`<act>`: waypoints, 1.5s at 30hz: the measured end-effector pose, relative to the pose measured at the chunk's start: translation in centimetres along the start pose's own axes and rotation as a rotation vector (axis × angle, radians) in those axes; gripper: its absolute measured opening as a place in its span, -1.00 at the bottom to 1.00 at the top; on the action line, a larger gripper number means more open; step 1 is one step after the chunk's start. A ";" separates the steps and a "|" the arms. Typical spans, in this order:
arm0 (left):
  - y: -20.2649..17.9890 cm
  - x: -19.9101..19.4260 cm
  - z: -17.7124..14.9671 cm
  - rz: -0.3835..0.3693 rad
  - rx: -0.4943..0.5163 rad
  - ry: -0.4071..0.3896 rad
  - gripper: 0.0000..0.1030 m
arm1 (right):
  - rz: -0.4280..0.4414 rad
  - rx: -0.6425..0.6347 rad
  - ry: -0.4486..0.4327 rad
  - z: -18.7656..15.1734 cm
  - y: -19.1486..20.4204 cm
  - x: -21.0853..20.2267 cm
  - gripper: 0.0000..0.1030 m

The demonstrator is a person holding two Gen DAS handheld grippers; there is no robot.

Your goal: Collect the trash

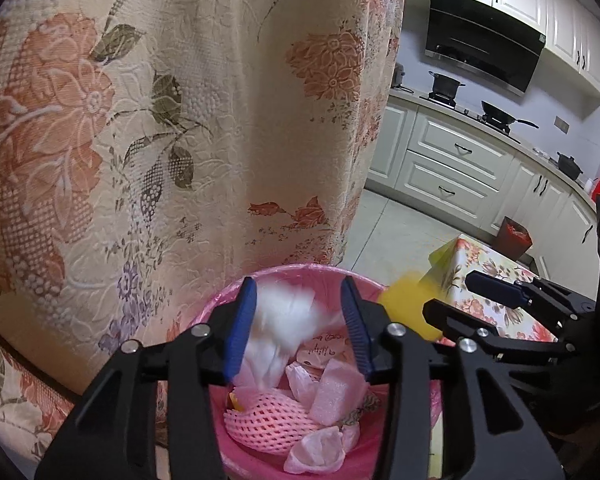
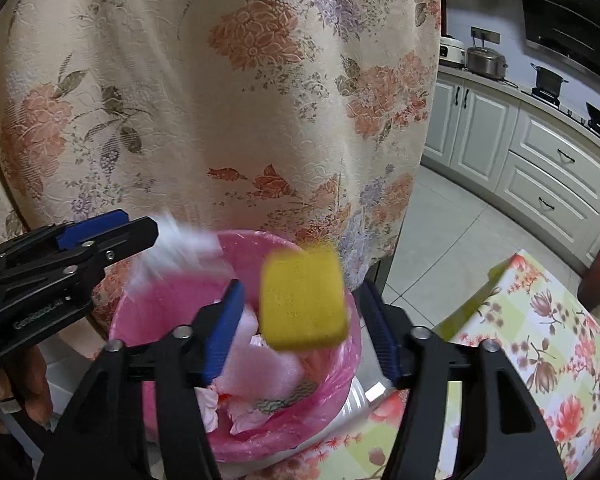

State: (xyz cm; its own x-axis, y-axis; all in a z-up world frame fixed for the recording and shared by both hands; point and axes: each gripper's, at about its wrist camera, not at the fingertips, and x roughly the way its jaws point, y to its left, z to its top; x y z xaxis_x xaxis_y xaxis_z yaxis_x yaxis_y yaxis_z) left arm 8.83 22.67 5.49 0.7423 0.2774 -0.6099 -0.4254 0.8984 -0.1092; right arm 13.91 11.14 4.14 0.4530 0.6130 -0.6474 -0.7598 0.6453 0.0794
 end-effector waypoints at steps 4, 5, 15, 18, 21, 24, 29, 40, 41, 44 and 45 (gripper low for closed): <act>0.0 0.0 0.0 0.004 -0.003 0.004 -0.16 | -0.012 0.012 0.000 -0.3 -0.6 0.0 0.14; 0.0 0.0 0.0 0.003 -0.005 0.003 -0.16 | -0.014 0.016 -0.001 -0.4 -0.8 -0.1 0.14; -0.5 -2.8 -1.8 -0.008 -0.004 0.006 0.08 | -0.042 0.043 -0.025 -2.3 -1.2 -2.9 0.27; -0.8 -3.9 -2.6 -0.014 -0.006 0.009 0.20 | -0.052 0.057 -0.035 -3.1 -1.2 -4.2 0.28; -1.1 -5.0 -3.6 -0.016 -0.001 0.017 0.27 | -0.058 0.066 -0.044 -4.0 -1.1 -5.4 0.30; -1.4 -6.2 -4.6 -0.014 -0.004 0.021 0.41 | -0.064 0.067 -0.052 -5.0 -0.8 -6.6 0.38; -2.0 -7.6 -6.0 -0.027 0.008 0.034 0.53 | -0.072 0.084 -0.055 -6.5 -0.6 -8.1 0.39; -1.5 -9.1 -7.6 -0.007 -0.021 0.070 0.74 | -0.064 0.081 -0.053 -8.3 0.4 -9.8 0.55; -1.4 -9.1 -7.6 -0.003 -0.021 0.071 0.74 | -0.062 0.077 -0.053 -8.3 0.6 -9.9 0.55; -1.2 -9.2 -7.6 0.003 -0.021 0.070 0.74 | -0.060 0.073 -0.057 -8.2 0.9 -9.9 0.55; -1.1 -9.3 -7.6 0.003 -0.021 0.069 0.74 | -0.060 0.073 -0.057 -8.1 0.9 -9.9 0.56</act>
State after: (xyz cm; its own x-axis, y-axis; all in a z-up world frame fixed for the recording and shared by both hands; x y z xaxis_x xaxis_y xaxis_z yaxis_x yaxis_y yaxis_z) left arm -1.50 16.49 5.31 0.7039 0.2552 -0.6628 -0.4389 0.8900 -0.1234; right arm 4.91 1.95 4.51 0.5240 0.5959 -0.6086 -0.6954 0.7119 0.0983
